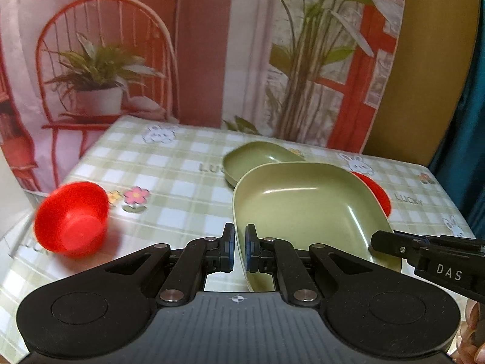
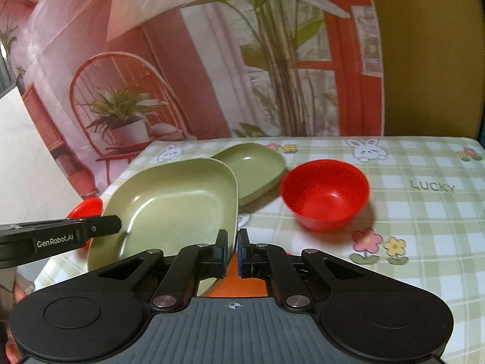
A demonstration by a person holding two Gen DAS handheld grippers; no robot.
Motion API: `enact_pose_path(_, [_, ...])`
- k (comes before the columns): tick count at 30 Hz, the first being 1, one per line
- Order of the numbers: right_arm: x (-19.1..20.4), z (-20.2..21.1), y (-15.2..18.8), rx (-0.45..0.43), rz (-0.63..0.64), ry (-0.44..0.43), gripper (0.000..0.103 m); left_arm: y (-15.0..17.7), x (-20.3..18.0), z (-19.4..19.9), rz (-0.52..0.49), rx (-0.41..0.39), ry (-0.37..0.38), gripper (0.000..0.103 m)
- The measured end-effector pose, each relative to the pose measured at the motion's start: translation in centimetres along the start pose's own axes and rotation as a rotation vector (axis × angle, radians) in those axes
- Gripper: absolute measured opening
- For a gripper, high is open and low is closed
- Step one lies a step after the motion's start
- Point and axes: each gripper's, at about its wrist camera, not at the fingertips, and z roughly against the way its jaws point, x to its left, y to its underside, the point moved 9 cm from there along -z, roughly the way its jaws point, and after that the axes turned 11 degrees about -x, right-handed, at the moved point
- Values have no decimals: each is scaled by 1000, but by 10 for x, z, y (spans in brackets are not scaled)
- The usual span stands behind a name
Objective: Organize plates and bowls
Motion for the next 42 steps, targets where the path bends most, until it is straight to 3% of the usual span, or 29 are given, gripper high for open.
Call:
enact_pose_path(16, [-40,30,32,37,-39,46,8,25,-38,-8,4,54,109,8])
enact_pose_path(27, [-54,23,50,66,-43,75,6,44,-49,-11,-33,87,88,8])
enact_pose_path(42, [-56,12,62,83,30,121,6,62,-48,-13,21,93,85,8])
